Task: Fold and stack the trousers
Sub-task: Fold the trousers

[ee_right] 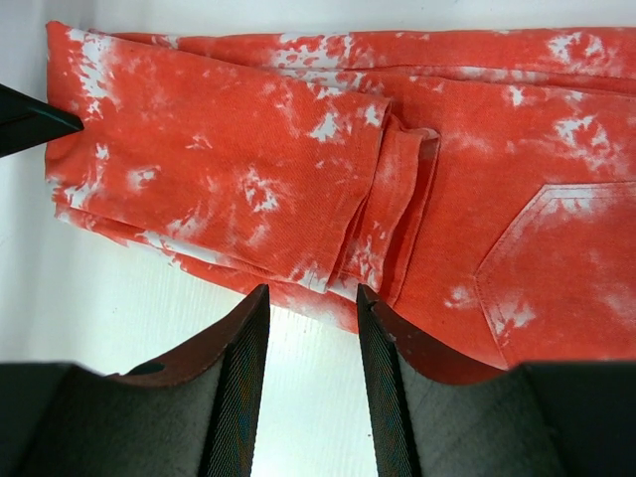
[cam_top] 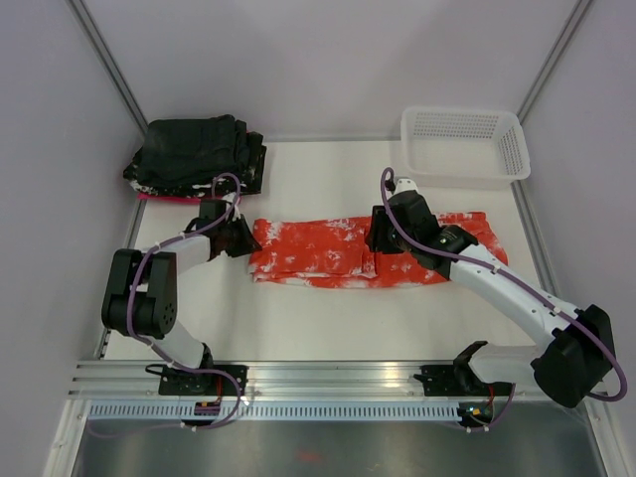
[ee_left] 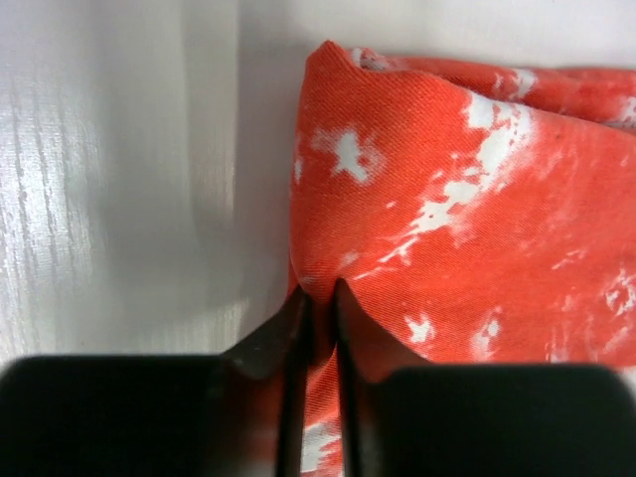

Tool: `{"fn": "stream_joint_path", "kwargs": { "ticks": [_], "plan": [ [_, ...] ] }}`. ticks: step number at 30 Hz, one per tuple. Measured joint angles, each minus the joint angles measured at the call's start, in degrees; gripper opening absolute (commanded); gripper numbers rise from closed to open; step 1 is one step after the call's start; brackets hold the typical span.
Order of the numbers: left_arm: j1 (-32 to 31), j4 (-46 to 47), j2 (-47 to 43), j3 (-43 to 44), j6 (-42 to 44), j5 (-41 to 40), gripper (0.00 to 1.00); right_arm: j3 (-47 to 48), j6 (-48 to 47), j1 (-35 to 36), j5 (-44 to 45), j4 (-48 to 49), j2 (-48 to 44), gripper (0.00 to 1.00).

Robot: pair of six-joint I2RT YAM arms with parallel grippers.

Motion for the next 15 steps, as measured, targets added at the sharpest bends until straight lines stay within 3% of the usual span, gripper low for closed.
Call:
{"fn": "stream_joint_path", "kwargs": {
  "ticks": [1, 2, 7, 15],
  "plan": [
    [0.04, -0.04, 0.0, 0.0, -0.02, 0.2, 0.04, 0.0, 0.02, 0.0, -0.02, -0.11, 0.0, 0.47],
    [0.04, 0.0, -0.02, 0.0, 0.0, 0.48, 0.02, -0.07, 0.13, 0.0, -0.11, -0.04, 0.04, 0.47],
    [0.33, -3.5, -3.41, 0.13, 0.04, 0.11, 0.02, -1.6, 0.81, 0.15, -2.05, 2.32, 2.25, 0.45],
    [5.03, -14.84, -18.36, 4.33, 2.4, 1.16, 0.02, -5.99, 2.45, 0.37, -2.71, 9.09, 8.52, 0.37]
  ]
}}
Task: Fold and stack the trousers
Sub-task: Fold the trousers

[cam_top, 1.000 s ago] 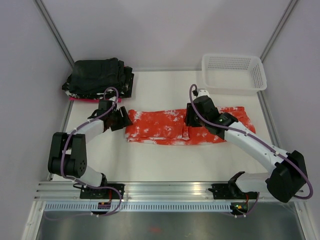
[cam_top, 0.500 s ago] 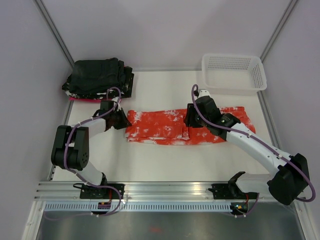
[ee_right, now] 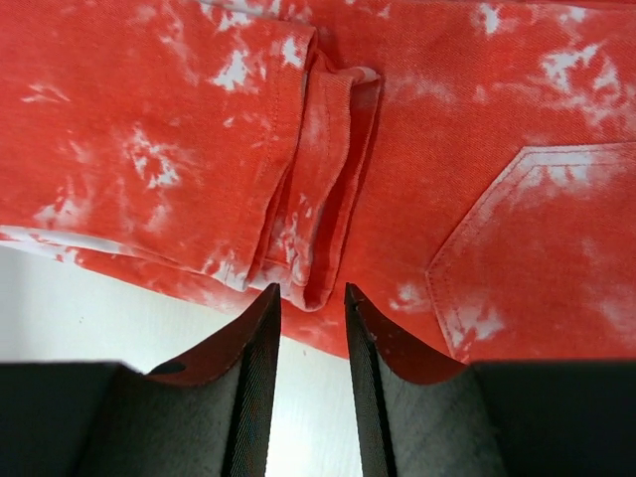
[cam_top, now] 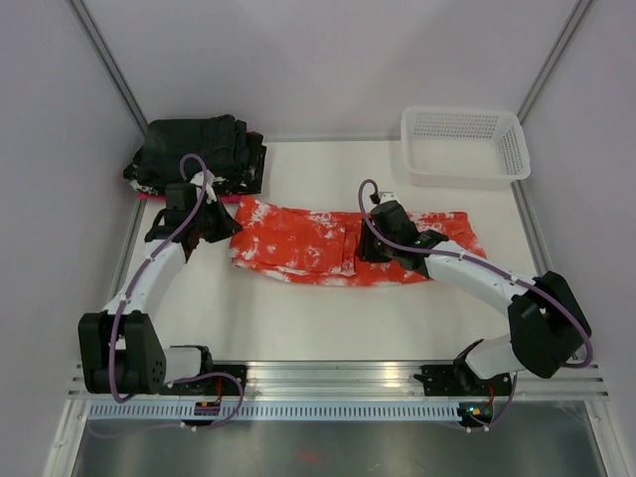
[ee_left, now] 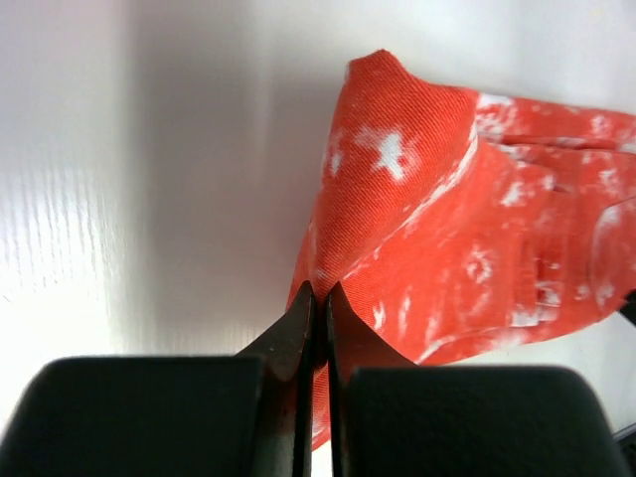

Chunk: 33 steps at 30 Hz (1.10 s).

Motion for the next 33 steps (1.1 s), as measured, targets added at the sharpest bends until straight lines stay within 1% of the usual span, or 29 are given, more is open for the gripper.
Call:
{"fn": "stream_joint_path", "kwargs": {
  "ticks": [5, 9, 15, 19, 24, 26, 28, 33],
  "plan": [
    [0.09, -5.14, -2.25, 5.42, 2.71, 0.0, 0.02, 0.09, 2.49, 0.72, -2.75, 7.04, 7.56, 0.36],
    [0.09, -11.08, -2.56, 9.03, 3.98, -0.04, 0.02, 0.7, 4.48, 3.19, -3.54, 11.67, 12.87, 0.34],
    [0.09, -19.58, -3.54, 17.53, 5.25, -0.39, 0.02, 6.95, 5.95, 6.99, -1.92, 15.54, 21.66, 0.33],
    [0.17, -23.82, -4.46, 23.89, 5.64, -0.22, 0.02, 8.22, 7.02, 7.67, -1.49, 17.92, 25.53, 0.32],
    [2.08, -28.63, -5.46, 27.63, 5.9, 0.2, 0.02, 9.97, 7.67, 10.01, -0.13, 19.78, 27.28, 0.32],
    [3.52, -30.56, -5.46, 29.11, 6.16, 0.15, 0.02, 10.08, 7.82, 10.88, 0.48, 19.96, 27.3, 0.3],
    [4.39, -31.63, -5.46, 30.4, 6.27, -0.11, 0.02, 10.16, 7.74, 11.28, 1.7, 19.52, 27.3, 0.28],
    [4.7, -32.0, -5.62, 31.67, 6.27, -0.22, 0.02, 10.16, 6.47, 10.84, 5.77, 16.2, 26.64, 0.29]
  ]
}}
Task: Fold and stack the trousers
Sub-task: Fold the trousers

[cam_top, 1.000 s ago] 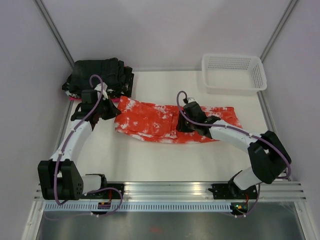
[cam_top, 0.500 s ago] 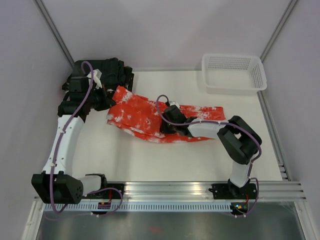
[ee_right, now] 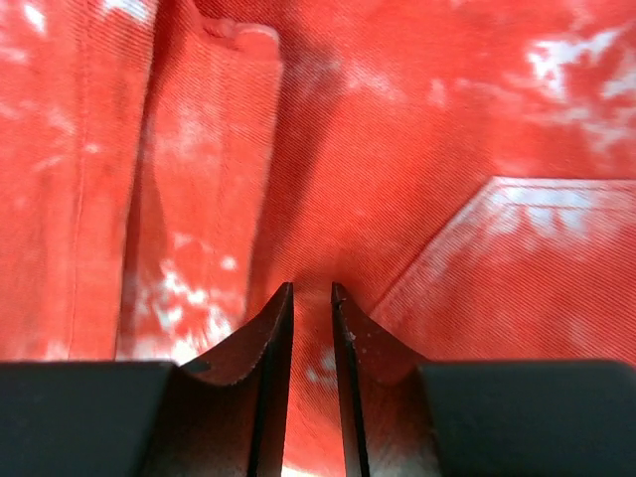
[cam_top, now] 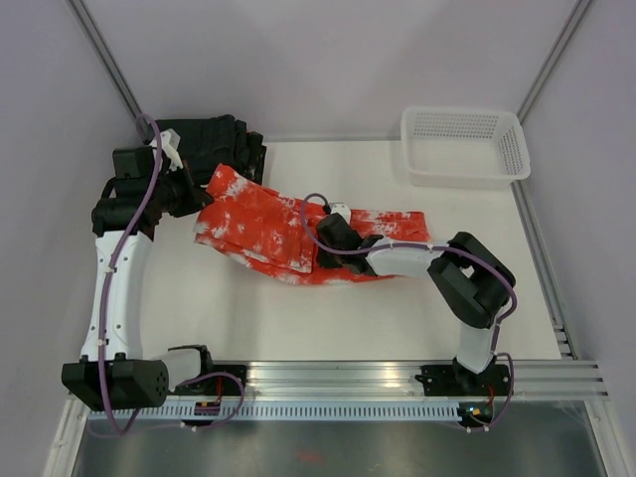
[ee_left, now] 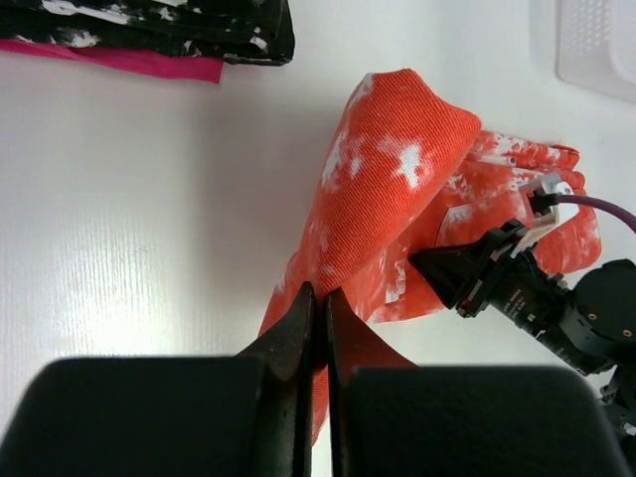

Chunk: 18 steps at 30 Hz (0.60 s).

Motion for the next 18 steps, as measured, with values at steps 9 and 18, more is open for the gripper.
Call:
{"fn": "stream_joint_path", "kwargs": {
  "ticks": [9, 18],
  "plan": [
    [-0.04, -0.22, 0.87, 0.76, 0.07, -0.57, 0.02, 0.42, -2.91, -0.76, 1.95, -7.37, -11.63, 0.32],
    [-16.59, 2.6, 5.53, 4.24, -4.37, -11.02, 0.02, -0.66, -5.01, -9.11, 7.28, -14.32, -27.98, 0.35]
  ]
}}
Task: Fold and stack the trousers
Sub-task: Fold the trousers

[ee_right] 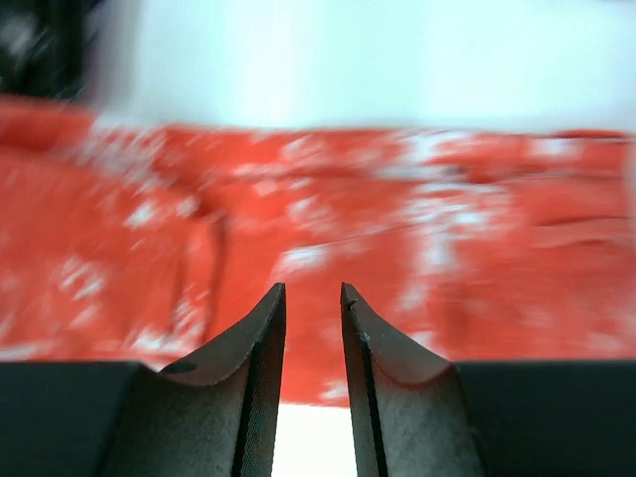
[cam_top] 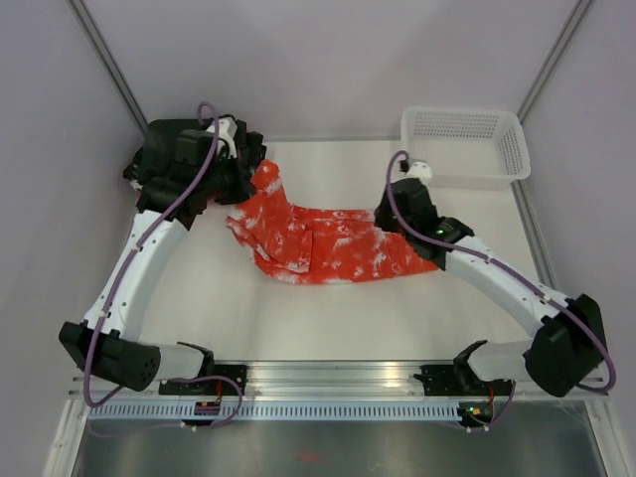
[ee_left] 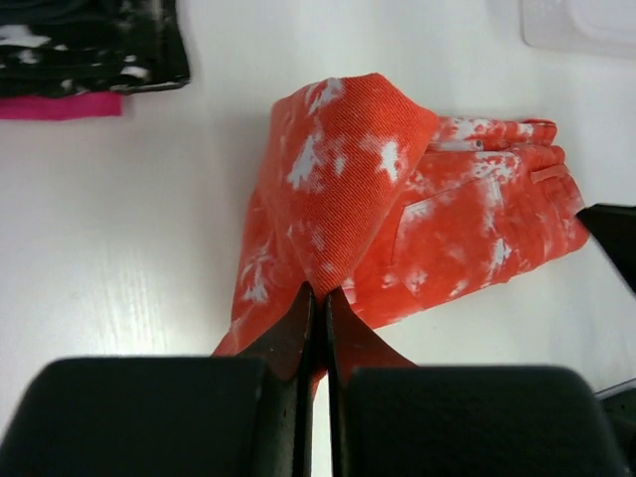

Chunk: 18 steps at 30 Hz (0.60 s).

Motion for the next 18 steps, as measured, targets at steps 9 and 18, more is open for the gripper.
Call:
{"fn": "stream_joint_path", "kwargs": {
  "ticks": [9, 18],
  "plan": [
    [-17.2, 8.17, 10.58, 2.1, -13.99, -11.76, 0.02, -6.4, -3.67, -23.34, 2.86, -6.75, -16.7, 0.35],
    [-34.23, 14.58, 30.16, 14.23, -27.04, -21.35, 0.02, -7.19, -6.32, -43.74, -8.02, -7.1, -17.94, 0.37]
  ]
}}
